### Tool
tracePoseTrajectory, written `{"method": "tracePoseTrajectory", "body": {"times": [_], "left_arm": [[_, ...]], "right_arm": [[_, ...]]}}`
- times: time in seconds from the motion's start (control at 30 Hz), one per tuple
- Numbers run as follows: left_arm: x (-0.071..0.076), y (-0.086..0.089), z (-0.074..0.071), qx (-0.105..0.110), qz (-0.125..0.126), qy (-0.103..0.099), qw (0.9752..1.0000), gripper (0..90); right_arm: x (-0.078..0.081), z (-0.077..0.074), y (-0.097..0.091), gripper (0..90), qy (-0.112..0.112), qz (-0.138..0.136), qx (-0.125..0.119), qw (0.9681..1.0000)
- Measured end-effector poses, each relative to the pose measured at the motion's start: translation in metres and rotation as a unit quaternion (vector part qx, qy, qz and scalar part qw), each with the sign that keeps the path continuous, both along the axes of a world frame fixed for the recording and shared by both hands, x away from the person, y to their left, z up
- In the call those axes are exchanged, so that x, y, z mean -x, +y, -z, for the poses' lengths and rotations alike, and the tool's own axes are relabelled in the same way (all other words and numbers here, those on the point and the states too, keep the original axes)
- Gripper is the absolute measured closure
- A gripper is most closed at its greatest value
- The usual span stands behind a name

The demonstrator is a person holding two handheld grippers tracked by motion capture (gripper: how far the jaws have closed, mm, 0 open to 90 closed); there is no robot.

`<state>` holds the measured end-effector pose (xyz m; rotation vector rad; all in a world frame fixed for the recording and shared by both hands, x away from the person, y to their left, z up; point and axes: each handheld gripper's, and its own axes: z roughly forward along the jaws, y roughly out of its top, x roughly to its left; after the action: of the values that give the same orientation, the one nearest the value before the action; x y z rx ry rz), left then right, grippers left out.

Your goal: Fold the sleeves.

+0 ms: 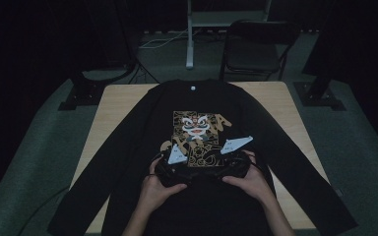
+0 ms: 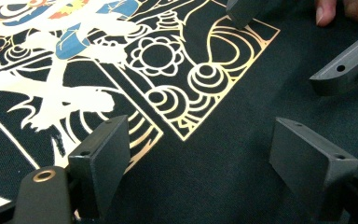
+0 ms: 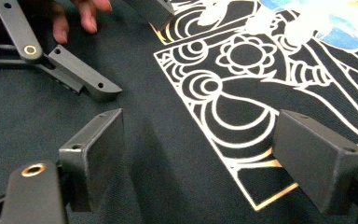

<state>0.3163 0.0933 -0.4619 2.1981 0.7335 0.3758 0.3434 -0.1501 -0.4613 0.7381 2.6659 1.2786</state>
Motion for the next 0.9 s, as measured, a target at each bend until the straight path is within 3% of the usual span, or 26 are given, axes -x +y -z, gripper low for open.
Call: {"method": "tracePoseTrajectory", "body": {"times": [0.43,0.67,0.9], "left_arm": [[-0.0001,0.0,0.0,0.0,0.0,0.0,1.0,22.2],[-0.0002,0.0001,-0.0001,-0.001,0.0,0.0,1.0,22.2],[-0.0003,0.0001,-0.0001,-0.001,0.0,0.0,1.0,22.2]], "right_arm": [[0.0005,-0.0002,0.0002,16.0,0.0,0.0,0.001,1.0],[-0.0002,-0.0021,-0.0056,16.0,-0.003,0.005,-0.031,0.9995],[0.0019,-0.0067,-0.0042,16.0,-0.029,0.018,-0.026,0.9991]]}}
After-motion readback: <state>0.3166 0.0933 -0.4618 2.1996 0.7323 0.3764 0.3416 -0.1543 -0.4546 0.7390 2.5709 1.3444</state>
